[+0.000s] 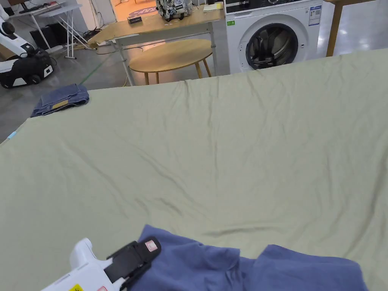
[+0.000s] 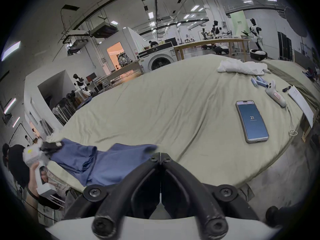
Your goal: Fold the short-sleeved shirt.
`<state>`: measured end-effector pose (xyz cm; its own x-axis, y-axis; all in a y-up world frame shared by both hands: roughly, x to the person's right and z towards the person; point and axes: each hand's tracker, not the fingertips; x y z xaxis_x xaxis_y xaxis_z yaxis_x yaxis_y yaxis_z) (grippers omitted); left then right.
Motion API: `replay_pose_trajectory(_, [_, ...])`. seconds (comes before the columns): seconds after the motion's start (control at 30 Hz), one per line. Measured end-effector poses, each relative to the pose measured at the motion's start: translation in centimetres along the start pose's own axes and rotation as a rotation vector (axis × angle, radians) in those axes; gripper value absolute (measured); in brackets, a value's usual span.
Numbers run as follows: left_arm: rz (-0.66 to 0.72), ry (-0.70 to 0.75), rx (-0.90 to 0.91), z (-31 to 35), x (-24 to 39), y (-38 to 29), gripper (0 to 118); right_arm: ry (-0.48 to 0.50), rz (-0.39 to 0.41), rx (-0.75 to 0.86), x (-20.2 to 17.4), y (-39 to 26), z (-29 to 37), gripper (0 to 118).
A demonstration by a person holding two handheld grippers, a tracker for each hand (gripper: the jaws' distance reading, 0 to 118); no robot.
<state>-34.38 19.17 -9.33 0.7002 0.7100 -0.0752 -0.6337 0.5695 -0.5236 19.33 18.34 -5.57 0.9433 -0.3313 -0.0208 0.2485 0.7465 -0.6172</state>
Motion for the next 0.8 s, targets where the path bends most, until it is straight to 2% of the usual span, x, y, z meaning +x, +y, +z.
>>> replay_pose_trajectory(0.07, [-0.17,0.028,0.039,0.6,3.2,0.1,7,0.003,0.009,-0.003,-0.2,0.1,-0.2,0])
replay_pose_trajectory(0.13, [-0.254,-0.003,-0.016,-0.8,6.3,-1.2,7,0.013,0.012,-0.002,-0.4,0.1,-0.1,0])
replay_pose_trajectory(0.2, [-0.295,-0.122,-0.118,-3.8,9.3,-4.2,7,0.02,0.011,0.006,-0.7,0.2,0.2,0])
replay_pose_trajectory(0.3, [-0.32,-0.203,-0.336,-9.6,12.5,-9.5,7,0.021,0.012,0.02,-0.8,0.0,0.8,0])
replay_pose_trajectory(0.37, [-0.387,-0.211,-0.401,-12.5,13.6,-12.8,7,0.009,0.019,0.029,-0.8,-0.1,1.3,0])
replay_pose_trajectory(0.43, [-0.399,-0.238,-0.466,-14.6,15.0,-15.1,7,-0.012,0.019,0.037,-0.2,-0.6,1.7,0])
replay_pose_trajectory(0.5, [-0.451,-0.267,-0.459,-15.4,16.0,-16.6,8,-0.029,0.016,0.031,0.4,-0.8,2.0,0])
replay_pose_trajectory(0.53, [-0.471,-0.28,-0.48,-15.5,16.2,-16.5,25,-0.035,0.014,0.027,0.6,-0.9,2.0,0])
replay_pose_trajectory(0.57, [-0.462,-0.314,-0.508,-15.4,16.4,-16.0,53,-0.042,0.009,0.023,1.4,-1.2,1.9,0])
replay_pose_trajectory(0.6, [-0.432,-0.352,-0.498,-14.3,16.6,-15.3,75,-0.048,0.003,0.019,1.7,-1.3,1.9,0])
replay_pose_trajectory(0.63, [-0.402,-0.395,-0.448,-13.6,16.3,-14.4,65,-0.051,-0.003,0.016,2.0,-1.4,2.0,0])
replay_pose_trajectory(0.7, [-0.349,-0.371,-0.438,-13.7,15.8,-13.4,62,-0.054,-0.024,0.013,2.6,-1.5,2.0,0])
replay_pose_trajectory(0.73, [-0.34,-0.327,-0.439,-13.9,15.3,-13.4,43,-0.052,-0.035,0.011,2.8,-1.6,1.9,0])
replay_pose_trajectory(0.77, [-0.346,-0.286,-0.448,-14.5,15.1,-13.8,19,-0.052,-0.048,0.01,2.9,-1.6,1.8,0])
replay_pose_trajectory(0.8, [-0.391,-0.226,-0.5,-15.5,14.8,-14.6,0,-0.049,-0.06,0.01,3.0,-1.6,1.7,0])
